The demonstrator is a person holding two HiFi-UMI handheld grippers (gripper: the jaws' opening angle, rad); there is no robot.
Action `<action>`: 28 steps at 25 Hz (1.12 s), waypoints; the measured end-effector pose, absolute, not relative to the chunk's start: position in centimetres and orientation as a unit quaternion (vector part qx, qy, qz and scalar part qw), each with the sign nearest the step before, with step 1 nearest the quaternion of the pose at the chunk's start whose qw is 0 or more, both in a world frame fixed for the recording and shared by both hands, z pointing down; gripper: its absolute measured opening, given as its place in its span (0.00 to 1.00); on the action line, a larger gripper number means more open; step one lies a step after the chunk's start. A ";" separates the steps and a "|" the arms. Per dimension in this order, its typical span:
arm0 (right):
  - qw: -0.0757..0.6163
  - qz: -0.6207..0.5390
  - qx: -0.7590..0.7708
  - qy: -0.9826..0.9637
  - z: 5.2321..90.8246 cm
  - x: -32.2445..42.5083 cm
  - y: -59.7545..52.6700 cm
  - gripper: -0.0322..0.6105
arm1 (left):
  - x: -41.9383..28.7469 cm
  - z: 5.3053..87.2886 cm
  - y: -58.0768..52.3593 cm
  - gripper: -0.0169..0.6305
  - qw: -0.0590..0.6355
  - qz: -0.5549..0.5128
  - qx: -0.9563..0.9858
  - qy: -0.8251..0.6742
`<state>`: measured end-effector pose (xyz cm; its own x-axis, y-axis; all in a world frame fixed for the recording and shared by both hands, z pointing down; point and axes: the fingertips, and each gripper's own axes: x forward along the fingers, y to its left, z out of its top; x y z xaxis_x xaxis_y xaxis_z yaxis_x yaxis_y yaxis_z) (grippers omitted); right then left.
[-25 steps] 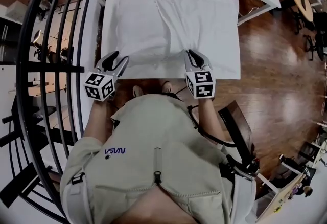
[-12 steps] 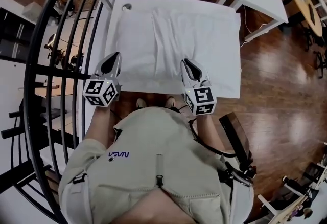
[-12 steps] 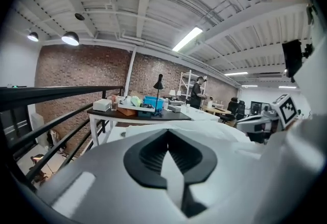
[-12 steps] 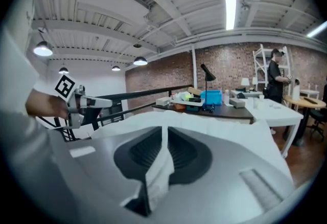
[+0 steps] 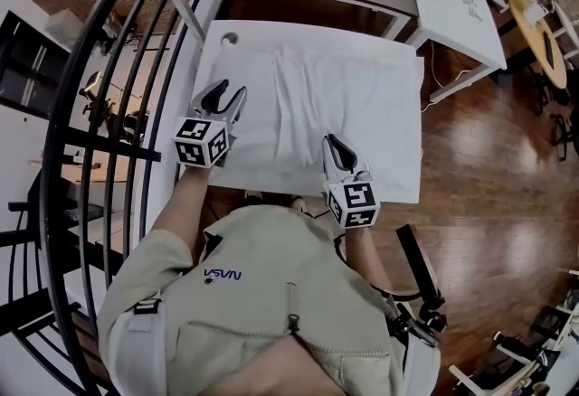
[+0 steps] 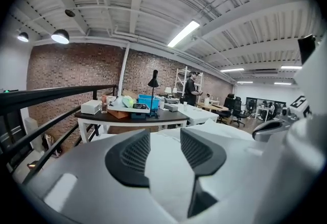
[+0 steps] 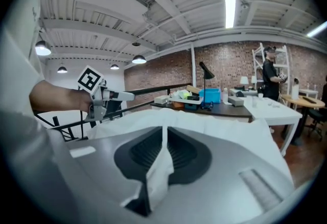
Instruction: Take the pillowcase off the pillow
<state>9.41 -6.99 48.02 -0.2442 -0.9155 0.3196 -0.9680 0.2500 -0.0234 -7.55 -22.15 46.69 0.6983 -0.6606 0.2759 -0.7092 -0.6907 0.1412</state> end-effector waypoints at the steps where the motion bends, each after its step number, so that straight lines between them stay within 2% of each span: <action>1: 0.123 0.108 0.608 -0.777 47.8 9.3 -7.2 0.10 | -7.3 46.7 -23.2 0.27 0.120 0.105 0.915 -0.372; 4: 0.135 0.104 0.621 -0.765 46.8 8.9 -7.6 0.10 | -6.2 47.2 -26.3 0.30 0.125 0.123 0.920 -0.350; 8: 0.155 0.095 0.638 -0.749 45.4 7.9 -8.9 0.10 | -3.7 48.8 -29.7 0.47 0.135 0.164 0.936 -0.281; 12: 0.176 0.076 0.630 -0.752 44.4 6.0 -10.2 0.10 | -1.8 51.5 -31.8 0.53 0.130 0.222 0.937 -0.236; 15: 0.182 0.070 0.619 -0.761 44.2 5.8 -10.4 0.09 | -0.2 55.3 -30.5 0.54 0.147 0.284 0.926 -0.203; 17: 0.181 0.065 0.607 -0.771 43.8 5.9 -11.5 0.09 | 0.3 56.9 -28.9 0.43 0.146 0.316 0.920 -0.180; 20: 0.182 0.049 0.583 -0.791 42.3 6.3 -14.8 0.08 | 0.7 55.8 -26.2 0.16 0.111 0.316 0.928 -0.164; 21: 0.183 0.047 0.572 -0.798 41.8 6.4 -16.2 0.08 | 0.8 54.9 -25.1 0.09 0.098 0.306 0.932 -0.166; 24: 0.196 0.066 0.542 -0.814 41.5 6.6 -20.8 0.12 | 0.5 52.7 -21.5 0.07 0.079 0.274 0.941 -0.182; 26: 0.208 0.102 0.522 -0.821 42.2 6.2 -24.0 0.23 | 0.1 51.7 -19.6 0.06 0.074 0.252 0.945 -0.195; 28: 0.234 0.138 0.499 -0.823 44.1 5.1 -26.5 0.29 | -0.3 50.5 -18.6 0.06 0.068 0.230 0.948 -0.210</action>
<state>5.08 -26.48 44.06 -0.3924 -0.7564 0.5234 -0.8860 0.4637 0.0059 -0.33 -18.60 50.49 0.8067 -0.3663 0.4637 -0.4284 -0.9031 0.0318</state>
